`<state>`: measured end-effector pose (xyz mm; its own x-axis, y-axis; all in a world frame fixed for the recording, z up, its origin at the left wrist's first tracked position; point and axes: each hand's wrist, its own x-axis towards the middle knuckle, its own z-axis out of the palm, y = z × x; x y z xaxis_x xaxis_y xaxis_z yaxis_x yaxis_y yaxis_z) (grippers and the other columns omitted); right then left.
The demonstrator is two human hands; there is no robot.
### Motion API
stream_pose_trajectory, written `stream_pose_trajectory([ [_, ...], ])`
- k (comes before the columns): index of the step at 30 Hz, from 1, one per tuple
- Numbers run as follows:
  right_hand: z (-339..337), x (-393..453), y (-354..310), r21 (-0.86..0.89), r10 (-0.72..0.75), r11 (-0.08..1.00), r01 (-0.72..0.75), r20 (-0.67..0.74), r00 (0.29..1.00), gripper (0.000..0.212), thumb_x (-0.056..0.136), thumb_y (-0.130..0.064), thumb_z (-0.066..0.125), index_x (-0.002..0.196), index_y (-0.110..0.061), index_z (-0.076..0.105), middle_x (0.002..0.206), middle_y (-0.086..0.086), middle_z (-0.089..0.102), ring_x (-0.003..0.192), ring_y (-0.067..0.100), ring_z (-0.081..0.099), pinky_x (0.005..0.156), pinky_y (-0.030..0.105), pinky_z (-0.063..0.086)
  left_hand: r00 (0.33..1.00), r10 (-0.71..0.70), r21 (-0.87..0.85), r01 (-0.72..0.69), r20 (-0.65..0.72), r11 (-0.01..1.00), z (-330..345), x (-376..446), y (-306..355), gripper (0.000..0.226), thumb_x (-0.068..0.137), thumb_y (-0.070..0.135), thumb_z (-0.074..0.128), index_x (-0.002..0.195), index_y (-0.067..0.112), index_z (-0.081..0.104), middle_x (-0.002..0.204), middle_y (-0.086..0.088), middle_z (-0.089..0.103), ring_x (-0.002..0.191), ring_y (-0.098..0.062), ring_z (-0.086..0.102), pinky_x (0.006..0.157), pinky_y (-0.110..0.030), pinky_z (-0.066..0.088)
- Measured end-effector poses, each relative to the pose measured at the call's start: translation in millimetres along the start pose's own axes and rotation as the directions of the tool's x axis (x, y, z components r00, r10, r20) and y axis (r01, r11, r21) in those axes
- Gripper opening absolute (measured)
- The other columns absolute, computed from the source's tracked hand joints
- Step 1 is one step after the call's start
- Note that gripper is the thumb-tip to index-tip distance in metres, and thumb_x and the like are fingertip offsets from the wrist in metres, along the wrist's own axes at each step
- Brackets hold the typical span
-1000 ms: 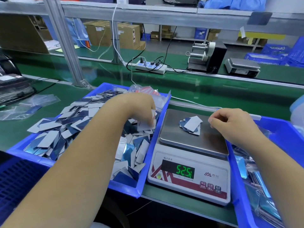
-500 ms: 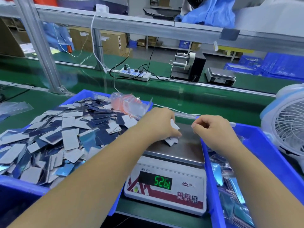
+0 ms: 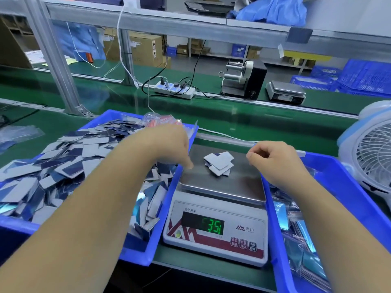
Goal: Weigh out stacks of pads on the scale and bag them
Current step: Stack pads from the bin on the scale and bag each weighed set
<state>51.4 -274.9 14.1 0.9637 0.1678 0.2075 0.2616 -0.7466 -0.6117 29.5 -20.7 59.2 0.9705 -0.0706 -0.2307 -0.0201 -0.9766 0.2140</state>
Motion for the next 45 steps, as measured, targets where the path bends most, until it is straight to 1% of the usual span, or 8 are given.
stream_pose_trajectory([
  [5,1,-1,-3,-0.019,-0.006,1.000,0.006,0.007,1.000,0.024,0.088,-0.023,0.060,0.066,-0.027,0.066,0.058,-0.019,0.062,0.052,-0.002,0.052,0.050,0.022,0.038,0.947,-0.123,0.211,0.061,0.296,0.976,7,-11,-18,0.045,0.069,0.054,0.084,0.092,0.016,0.072,0.086,0.000,0.075,0.085,-0.021,0.071,0.071,-0.031,0.054],
  [14,2,-3,-3,-0.018,0.002,1.000,-0.002,-0.001,1.000,0.024,0.088,-0.023,0.060,0.066,-0.027,0.066,0.056,-0.018,0.062,0.051,-0.002,0.052,0.051,0.023,0.037,0.965,-0.069,0.157,0.030,0.253,0.987,16,-5,-30,0.026,0.077,0.025,0.083,0.098,0.020,0.070,0.096,0.004,0.069,0.081,-0.016,0.061,0.074,-0.030,0.050],
  [22,0,-3,-4,-0.024,-0.003,1.000,0.003,0.002,1.000,0.024,0.088,-0.022,0.060,0.065,-0.026,0.067,0.058,-0.018,0.063,0.052,-0.003,0.052,0.052,0.024,0.037,0.965,-0.083,0.139,0.049,0.250,0.989,18,-3,-31,0.031,0.073,0.044,0.082,0.088,0.019,0.075,0.093,0.000,0.075,0.093,-0.023,0.071,0.083,-0.038,0.057],
  [27,1,-3,-5,-0.040,-0.002,0.999,0.002,0.000,1.000,0.026,0.089,-0.022,0.061,0.064,-0.027,0.066,0.055,-0.023,0.061,0.054,-0.006,0.053,0.051,0.024,0.035,0.966,-0.035,0.093,0.011,0.256,0.996,19,-3,-32,0.021,0.073,0.033,0.087,0.086,0.021,0.076,0.090,0.005,0.074,0.091,-0.020,0.069,0.086,-0.040,0.058],
  [32,0,-5,-5,-0.028,-0.004,1.000,0.004,-0.005,1.000,0.026,0.089,-0.021,0.062,0.063,-0.027,0.066,0.056,-0.023,0.061,0.054,-0.008,0.053,0.051,0.024,0.035,0.992,0.010,0.014,-0.012,0.122,1.000,10,-2,-41,0.014,0.074,0.028,0.086,0.075,0.027,0.072,0.077,0.015,0.068,0.075,-0.007,0.062,0.064,-0.026,0.047],
  [36,1,-4,-6,-0.027,0.000,1.000,0.000,-0.004,1.000,0.026,0.089,-0.021,0.062,0.064,-0.026,0.066,0.055,-0.024,0.060,0.054,-0.008,0.052,0.052,0.024,0.034,0.996,0.016,-0.142,-0.028,-0.084,0.989,-5,-4,-46,0.011,0.076,0.025,0.080,0.074,0.030,0.070,0.069,0.011,0.069,0.057,-0.013,0.062,0.055,-0.025,0.048],
  [41,0,-3,-5,-0.006,0.004,1.000,-0.004,-0.003,1.000,0.025,0.089,-0.021,0.061,0.065,-0.027,0.067,0.056,-0.022,0.061,0.052,-0.006,0.052,0.052,0.024,0.036,0.915,0.018,-0.433,-0.208,-0.403,0.877,-19,-1,-26,0.006,0.076,0.028,0.076,0.073,0.031,0.073,0.065,0.017,0.068,0.050,-0.010,0.061,0.050,-0.025,0.051],
  [45,1,-2,-3,-0.012,0.006,1.000,-0.006,0.004,1.000,0.025,0.089,-0.020,0.061,0.066,-0.027,0.067,0.058,-0.022,0.062,0.053,-0.005,0.052,0.053,0.025,0.038,0.937,0.032,-0.631,-0.259,-0.348,0.731,8,17,19,0.007,0.077,0.024,0.078,0.072,0.026,0.074,0.056,0.015,0.064,0.044,-0.003,0.049,0.042,-0.015,0.039],
])
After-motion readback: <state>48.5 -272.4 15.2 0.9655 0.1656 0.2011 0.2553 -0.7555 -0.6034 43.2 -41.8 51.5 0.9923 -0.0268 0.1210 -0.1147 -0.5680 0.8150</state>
